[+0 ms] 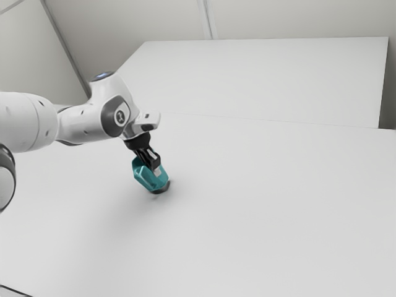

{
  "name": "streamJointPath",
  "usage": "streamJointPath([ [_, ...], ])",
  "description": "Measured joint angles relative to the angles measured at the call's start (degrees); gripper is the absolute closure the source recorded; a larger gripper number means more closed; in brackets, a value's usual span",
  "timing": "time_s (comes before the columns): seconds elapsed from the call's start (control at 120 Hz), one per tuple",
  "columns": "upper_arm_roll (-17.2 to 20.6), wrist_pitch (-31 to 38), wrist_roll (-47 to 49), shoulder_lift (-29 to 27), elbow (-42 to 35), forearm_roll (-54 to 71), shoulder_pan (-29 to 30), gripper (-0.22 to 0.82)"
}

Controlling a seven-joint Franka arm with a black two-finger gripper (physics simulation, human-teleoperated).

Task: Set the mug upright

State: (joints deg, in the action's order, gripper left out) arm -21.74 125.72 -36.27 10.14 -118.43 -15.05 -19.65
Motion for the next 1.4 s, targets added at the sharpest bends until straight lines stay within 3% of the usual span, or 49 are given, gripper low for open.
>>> streamJointPath([
  [0.125, 0.0, 0.1, 1.8, 0.4, 0.1, 0.0, 0.0, 0.74],
  [0.342, 0.0, 0.1, 4.7, 0.0, 0.6, -0.2, 0.0, 0.37],
  [0.642, 0.8, -1.1, 8.2, -4.3, 2.9, 2.6, 0.4, 0.14],
  [0.917, 5.0, -7.0, 11.8, -8.8, 12.6, 12.2, 3.7, 0.05],
  [1.4, 6.6, -21.5, 16.8, -11.4, 26.0, 21.2, 6.2, 0.02],
])
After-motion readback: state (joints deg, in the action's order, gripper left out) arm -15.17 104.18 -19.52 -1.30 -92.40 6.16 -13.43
